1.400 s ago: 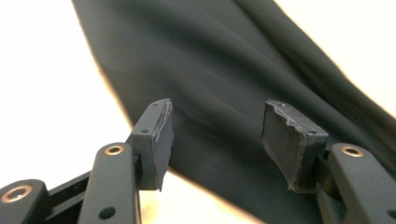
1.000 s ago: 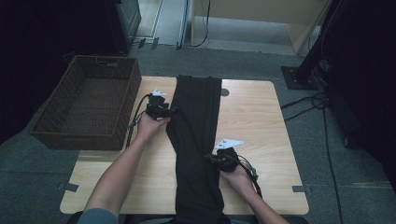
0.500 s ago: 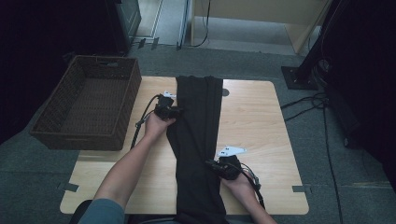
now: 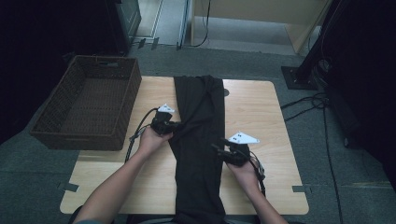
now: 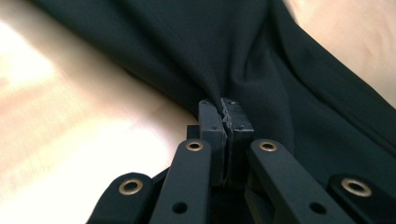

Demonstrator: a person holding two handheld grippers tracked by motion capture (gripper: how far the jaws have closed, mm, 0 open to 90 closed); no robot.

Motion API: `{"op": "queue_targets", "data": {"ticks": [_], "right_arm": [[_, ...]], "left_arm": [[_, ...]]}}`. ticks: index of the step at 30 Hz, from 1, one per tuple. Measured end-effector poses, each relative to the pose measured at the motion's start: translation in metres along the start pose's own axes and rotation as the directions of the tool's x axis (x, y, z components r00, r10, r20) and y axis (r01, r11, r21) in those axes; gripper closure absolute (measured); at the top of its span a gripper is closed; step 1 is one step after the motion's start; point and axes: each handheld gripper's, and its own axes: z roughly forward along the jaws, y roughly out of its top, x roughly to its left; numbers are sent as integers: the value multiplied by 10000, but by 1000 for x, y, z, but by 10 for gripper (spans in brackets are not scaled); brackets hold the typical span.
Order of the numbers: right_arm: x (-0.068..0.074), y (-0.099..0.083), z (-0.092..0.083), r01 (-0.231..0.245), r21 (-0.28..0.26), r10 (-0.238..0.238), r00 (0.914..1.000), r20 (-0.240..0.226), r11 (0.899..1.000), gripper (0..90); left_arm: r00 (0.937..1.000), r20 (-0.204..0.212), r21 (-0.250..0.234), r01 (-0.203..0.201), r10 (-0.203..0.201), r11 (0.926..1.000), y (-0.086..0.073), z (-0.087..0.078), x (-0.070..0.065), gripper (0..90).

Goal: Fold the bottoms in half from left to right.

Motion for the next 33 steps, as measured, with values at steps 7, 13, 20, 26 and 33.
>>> {"op": "queue_targets", "data": {"ticks": [7,13,20,26,33], "right_arm": [[-31,33,39,-400,2,399,9973,610,9992,459],[-51,60,86,-689,95,676,9925,1015,9976,417],[-59,62,125,-858,797,733,9862,1482,9931,438],[-52,57,131,-164,1156,-90,9765,2155,9932,758],[-56,64,108,-523,1425,313,9887,1464,9884,900]], "left_arm": [[9999,98,208,-27,25,9998,-32,-27,-15,890],[9997,215,322,-82,75,9994,-46,-35,-26,890],[9950,367,753,-956,930,9926,-61,-40,-46,871],[10000,-42,429,-7,9,9991,-62,-42,-36,730],[9982,-366,-36,467,-468,9989,-52,-52,-28,551]]}}
